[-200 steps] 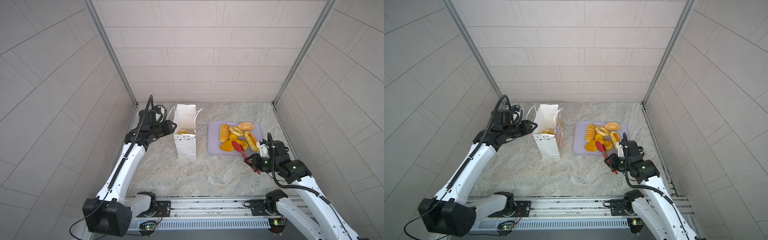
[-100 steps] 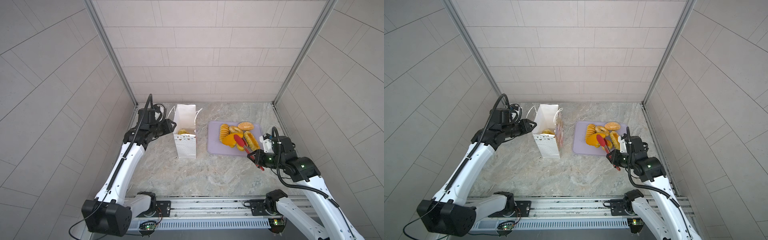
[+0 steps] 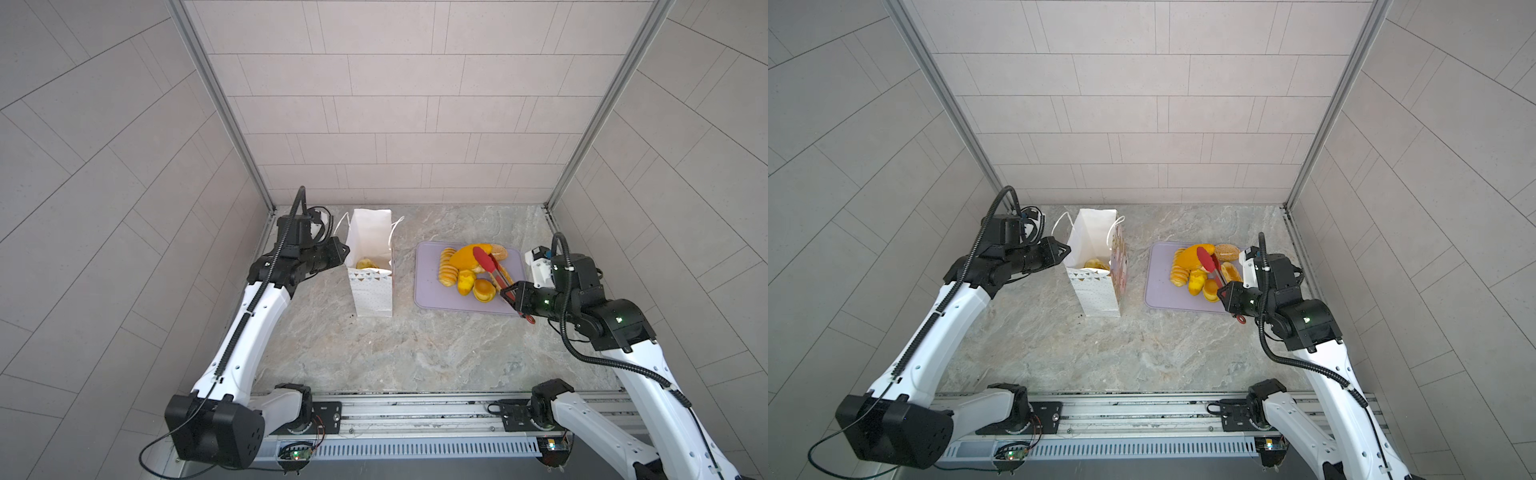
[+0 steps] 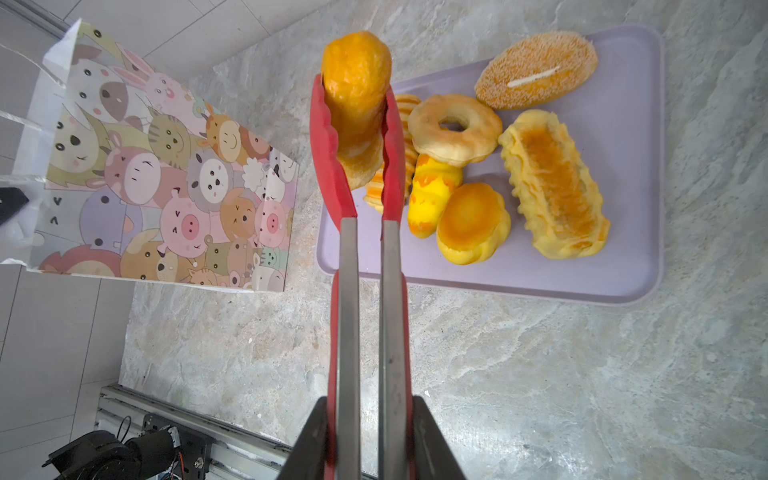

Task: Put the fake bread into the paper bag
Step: 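Lift the orange bread with the tongs toward the bag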

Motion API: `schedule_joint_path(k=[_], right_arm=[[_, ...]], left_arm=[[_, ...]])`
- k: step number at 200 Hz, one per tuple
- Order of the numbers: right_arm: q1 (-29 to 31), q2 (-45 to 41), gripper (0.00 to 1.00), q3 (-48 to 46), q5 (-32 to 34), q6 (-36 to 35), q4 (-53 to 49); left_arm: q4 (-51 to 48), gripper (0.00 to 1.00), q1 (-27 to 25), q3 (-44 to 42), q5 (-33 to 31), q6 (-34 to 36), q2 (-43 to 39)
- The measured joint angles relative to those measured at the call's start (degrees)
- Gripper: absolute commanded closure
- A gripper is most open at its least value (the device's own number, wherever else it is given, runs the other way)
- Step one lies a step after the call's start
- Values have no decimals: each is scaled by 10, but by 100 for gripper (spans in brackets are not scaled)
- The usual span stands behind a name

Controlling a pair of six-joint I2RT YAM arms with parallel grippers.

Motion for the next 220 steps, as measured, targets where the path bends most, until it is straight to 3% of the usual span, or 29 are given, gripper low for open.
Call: schedule_joint_path(k=[144, 220], right_arm=[[2, 116, 71, 200, -10, -23, 34], [68, 177, 70, 283, -16, -24, 61]], left_arm=[[0, 91, 0, 0, 0, -1, 0], [0, 91, 0, 0, 0, -11, 0]])
